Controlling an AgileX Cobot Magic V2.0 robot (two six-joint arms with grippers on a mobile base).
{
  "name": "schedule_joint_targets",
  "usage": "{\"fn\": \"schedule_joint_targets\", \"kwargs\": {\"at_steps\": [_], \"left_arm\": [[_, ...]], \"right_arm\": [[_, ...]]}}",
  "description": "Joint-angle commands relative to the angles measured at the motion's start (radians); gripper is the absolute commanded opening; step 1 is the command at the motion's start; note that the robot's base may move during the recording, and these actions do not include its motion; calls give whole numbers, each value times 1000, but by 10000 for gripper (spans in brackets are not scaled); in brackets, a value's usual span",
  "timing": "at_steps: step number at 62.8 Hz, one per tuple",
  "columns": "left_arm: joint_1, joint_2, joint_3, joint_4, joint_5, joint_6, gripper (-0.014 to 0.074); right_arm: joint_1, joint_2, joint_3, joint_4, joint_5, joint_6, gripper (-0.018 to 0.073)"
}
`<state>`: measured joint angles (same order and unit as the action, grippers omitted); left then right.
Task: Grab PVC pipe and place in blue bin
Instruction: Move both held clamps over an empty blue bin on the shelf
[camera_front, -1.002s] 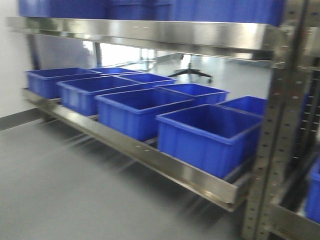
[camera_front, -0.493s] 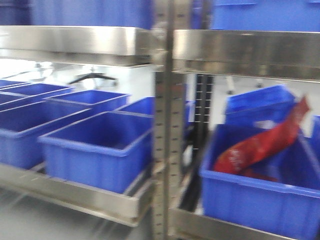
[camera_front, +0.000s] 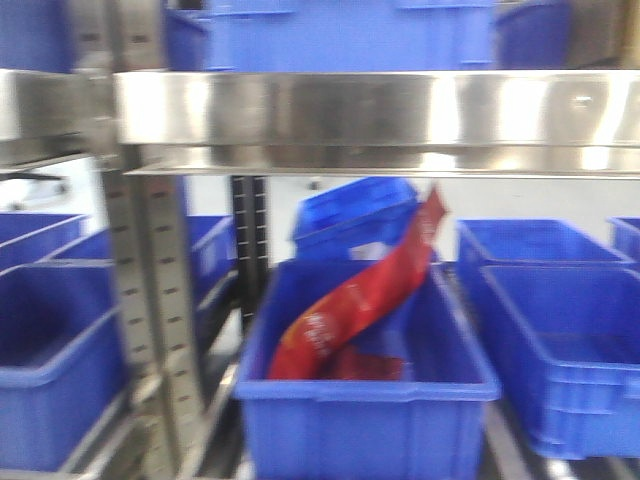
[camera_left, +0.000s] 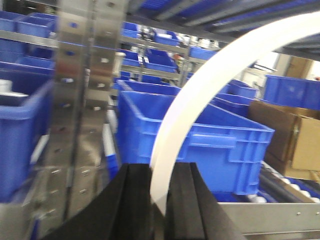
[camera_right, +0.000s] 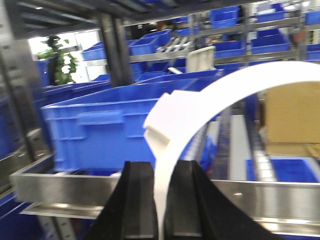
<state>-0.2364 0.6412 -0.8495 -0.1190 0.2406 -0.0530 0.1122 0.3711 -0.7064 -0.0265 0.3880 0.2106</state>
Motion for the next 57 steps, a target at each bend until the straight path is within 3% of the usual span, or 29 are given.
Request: {"fn": "schedule_joint_targets", "kwargs": {"at_steps": [1, 57], "left_arm": [[5, -5, -3, -6, -27, -4, -111], [5, -5, -3, -6, -27, -4, -111]], "right_arm": [[1, -6, 1, -3, -22, -3, -168], [1, -6, 1, -3, -22, -3, -168]]}}
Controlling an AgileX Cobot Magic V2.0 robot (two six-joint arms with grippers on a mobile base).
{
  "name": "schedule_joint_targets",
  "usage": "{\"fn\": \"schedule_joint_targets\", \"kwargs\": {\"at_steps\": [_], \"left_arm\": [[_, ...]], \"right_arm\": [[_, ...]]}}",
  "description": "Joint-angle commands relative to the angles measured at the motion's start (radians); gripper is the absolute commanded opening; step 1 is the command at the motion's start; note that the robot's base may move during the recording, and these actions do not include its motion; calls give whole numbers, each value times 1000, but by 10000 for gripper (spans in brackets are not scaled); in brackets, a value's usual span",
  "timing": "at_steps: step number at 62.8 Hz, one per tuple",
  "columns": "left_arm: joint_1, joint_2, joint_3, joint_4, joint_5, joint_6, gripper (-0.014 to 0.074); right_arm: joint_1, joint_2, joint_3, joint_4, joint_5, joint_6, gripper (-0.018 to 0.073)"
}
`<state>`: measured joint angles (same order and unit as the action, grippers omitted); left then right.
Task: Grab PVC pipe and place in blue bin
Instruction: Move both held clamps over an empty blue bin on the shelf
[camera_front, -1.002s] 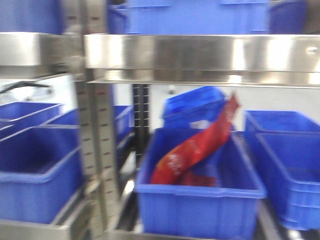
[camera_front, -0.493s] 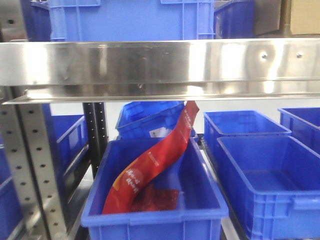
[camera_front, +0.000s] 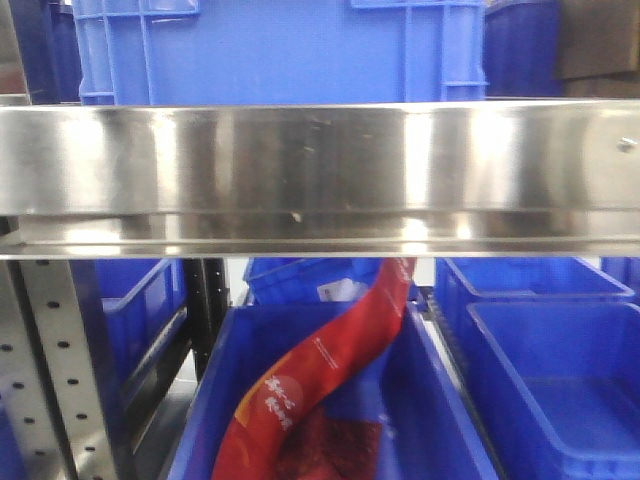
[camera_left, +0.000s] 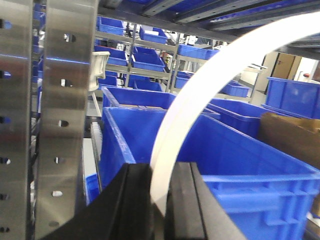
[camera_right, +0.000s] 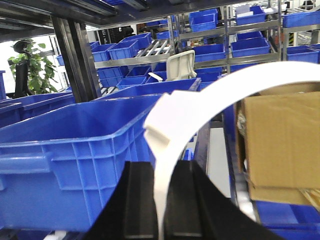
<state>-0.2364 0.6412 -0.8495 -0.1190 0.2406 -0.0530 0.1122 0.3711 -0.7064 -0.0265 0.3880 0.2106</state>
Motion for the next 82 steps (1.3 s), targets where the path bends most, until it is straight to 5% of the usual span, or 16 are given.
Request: {"fn": "schedule_joint_targets", "kwargs": {"at_steps": [1, 82], "left_arm": [[5, -5, -3, -6, -27, -4, -111], [5, -5, -3, -6, -34, -4, -111]], "right_arm": [[1, -6, 1, -3, -22, -3, -168], [1, -6, 1, -3, -22, -3, -168]]}}
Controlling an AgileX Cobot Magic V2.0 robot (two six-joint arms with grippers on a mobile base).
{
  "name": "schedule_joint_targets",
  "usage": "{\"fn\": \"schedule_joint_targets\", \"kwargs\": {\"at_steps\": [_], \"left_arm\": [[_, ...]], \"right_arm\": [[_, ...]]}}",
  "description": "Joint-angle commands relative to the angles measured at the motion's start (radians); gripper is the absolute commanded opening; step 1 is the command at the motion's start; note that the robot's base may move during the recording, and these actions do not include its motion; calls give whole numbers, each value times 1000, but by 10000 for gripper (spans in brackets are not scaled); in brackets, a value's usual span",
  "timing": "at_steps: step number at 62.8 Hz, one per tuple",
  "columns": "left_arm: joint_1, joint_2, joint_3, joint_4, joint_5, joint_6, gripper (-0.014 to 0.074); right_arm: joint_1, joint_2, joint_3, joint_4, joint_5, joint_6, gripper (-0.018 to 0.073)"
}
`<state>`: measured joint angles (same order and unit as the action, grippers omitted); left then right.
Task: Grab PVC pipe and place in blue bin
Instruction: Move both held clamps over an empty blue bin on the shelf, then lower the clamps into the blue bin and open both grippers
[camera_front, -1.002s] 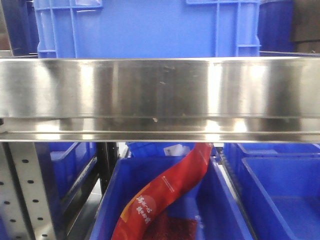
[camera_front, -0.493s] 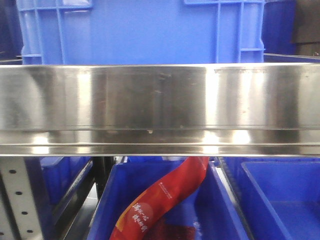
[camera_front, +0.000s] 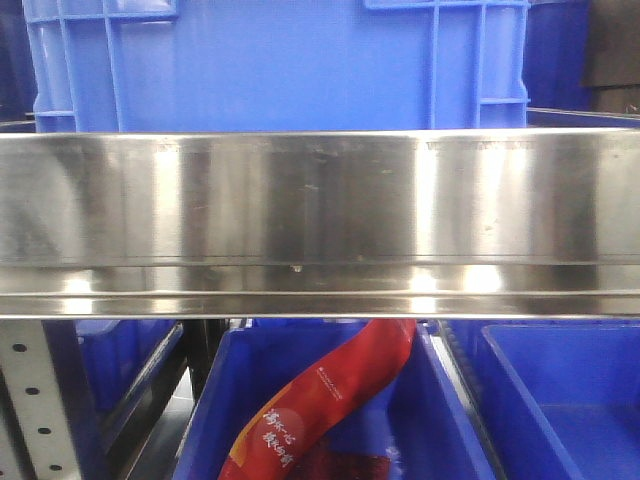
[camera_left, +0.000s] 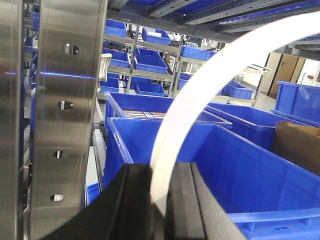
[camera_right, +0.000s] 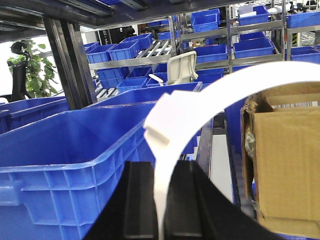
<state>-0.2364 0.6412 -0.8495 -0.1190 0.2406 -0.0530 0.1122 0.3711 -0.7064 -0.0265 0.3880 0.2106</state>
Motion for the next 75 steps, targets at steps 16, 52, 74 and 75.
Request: {"fn": "schedule_joint_targets", "kwargs": {"at_steps": [16, 52, 74, 75], "left_arm": [[5, -5, -3, -6, -49, -4, -111], [5, 2, -3, -6, -30, -4, -111], [-185, 219, -192, -6, 114, 131, -111], [-195, 230, -198, -6, 108, 131, -111]], "right_arm": [[1, -6, 1, -3, -22, -3, -168], [1, 8, 1, 38, -19, -3, -168], [136, 260, -196, 107, -21, -234, -168], [143, 276, -204, 107, -21, -234, -168]]}}
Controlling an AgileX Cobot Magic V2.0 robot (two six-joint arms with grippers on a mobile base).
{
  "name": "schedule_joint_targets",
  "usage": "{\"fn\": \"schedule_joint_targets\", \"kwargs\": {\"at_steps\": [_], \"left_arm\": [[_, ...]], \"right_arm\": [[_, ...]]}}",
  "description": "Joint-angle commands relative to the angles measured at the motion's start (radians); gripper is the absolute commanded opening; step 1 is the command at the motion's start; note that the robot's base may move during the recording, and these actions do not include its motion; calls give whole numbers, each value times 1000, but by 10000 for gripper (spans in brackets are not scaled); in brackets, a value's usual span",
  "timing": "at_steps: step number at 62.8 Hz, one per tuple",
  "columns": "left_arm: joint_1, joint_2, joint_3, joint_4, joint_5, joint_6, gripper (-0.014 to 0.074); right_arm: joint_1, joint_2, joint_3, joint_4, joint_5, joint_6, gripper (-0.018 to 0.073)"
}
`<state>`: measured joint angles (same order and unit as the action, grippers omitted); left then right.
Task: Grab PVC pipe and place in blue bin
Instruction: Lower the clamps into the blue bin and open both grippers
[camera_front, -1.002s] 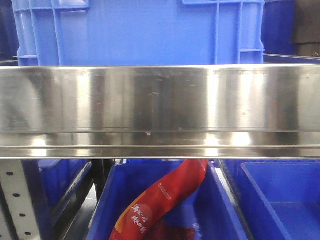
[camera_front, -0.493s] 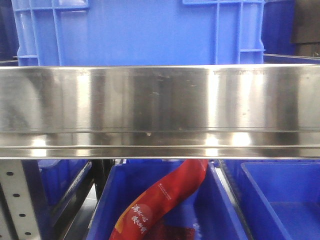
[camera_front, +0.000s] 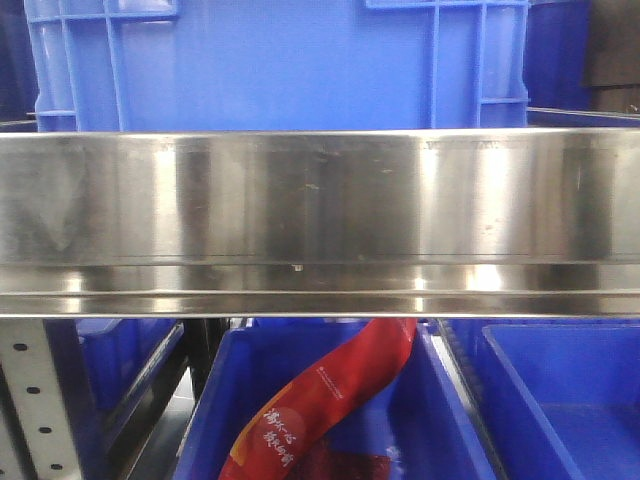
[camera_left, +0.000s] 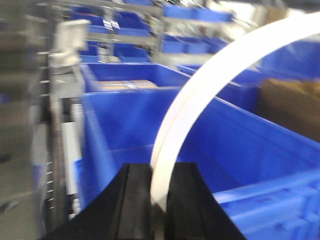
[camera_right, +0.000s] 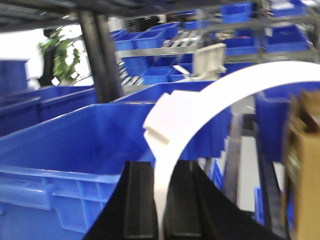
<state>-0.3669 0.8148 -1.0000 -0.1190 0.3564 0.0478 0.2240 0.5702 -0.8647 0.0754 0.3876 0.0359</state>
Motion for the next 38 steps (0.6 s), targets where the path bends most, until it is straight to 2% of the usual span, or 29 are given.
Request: {"fn": "schedule_joint_targets", "kwargs": {"at_steps": [1, 10, 20, 27, 32, 38], "left_arm": [[-74, 68, -54, -6, -12, 30, -111], [-128, 189, -152, -10, -13, 30, -111], [-128, 338, -310, -28, 60, 22, -111], [-128, 442, -405, -28, 84, 13, -111], [-128, 513, -463, -28, 86, -29, -111], [-128, 592, -512, -28, 86, -28, -111]], "right_arm": [[40, 100, -55, 5, -21, -59, -168], [97, 255, -146, 12, -21, -59, -168], [148, 450, -288, 19, 20, -59, -168], [154, 575, -390, 33, 69, -59, -168], [156, 661, -461, 45, 115, -59, -168], [158, 747, -528, 45, 169, -59, -168]]}}
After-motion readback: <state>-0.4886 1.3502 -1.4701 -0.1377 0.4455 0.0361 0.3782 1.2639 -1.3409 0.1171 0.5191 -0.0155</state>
